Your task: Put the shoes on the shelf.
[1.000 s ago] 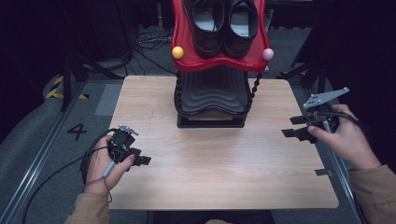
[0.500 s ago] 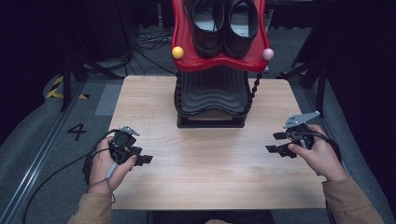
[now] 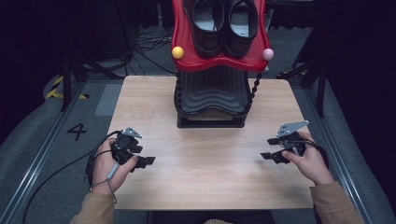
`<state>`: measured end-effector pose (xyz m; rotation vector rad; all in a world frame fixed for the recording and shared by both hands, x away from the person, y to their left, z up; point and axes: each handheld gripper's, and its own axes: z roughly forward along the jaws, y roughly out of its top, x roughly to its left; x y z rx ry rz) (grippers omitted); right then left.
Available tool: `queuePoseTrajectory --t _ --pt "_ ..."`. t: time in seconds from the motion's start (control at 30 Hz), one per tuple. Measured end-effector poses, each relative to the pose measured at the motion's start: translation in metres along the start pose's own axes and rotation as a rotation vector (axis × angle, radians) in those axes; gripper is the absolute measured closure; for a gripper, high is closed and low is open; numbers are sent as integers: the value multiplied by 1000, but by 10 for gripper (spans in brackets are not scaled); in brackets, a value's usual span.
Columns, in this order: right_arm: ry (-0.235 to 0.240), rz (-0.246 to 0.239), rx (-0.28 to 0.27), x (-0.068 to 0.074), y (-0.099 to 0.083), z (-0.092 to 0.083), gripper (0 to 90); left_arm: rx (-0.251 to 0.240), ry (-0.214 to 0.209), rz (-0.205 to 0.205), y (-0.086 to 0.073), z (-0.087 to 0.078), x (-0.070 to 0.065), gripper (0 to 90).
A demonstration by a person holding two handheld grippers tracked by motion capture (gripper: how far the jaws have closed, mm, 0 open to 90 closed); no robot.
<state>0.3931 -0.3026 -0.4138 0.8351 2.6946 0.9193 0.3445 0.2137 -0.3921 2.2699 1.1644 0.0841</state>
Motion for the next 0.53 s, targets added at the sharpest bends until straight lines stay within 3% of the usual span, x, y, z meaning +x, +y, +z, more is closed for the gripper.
queuePoseTrajectory --t 0.1,0.4,0.47,0.53 --pt "20 -19 35 0 -5 11 321 -8 -19 -10 0 3 -1 319" --pt "49 -20 64 2 -18 31 306 -5 -36 -31 -1 14 2 284" --pt "46 -22 57 3 -19 31 306 -23 -24 -34 -1 17 3 272" --pt "56 -21 57 3 -21 32 303 -58 14 -25 -3 24 4 260"
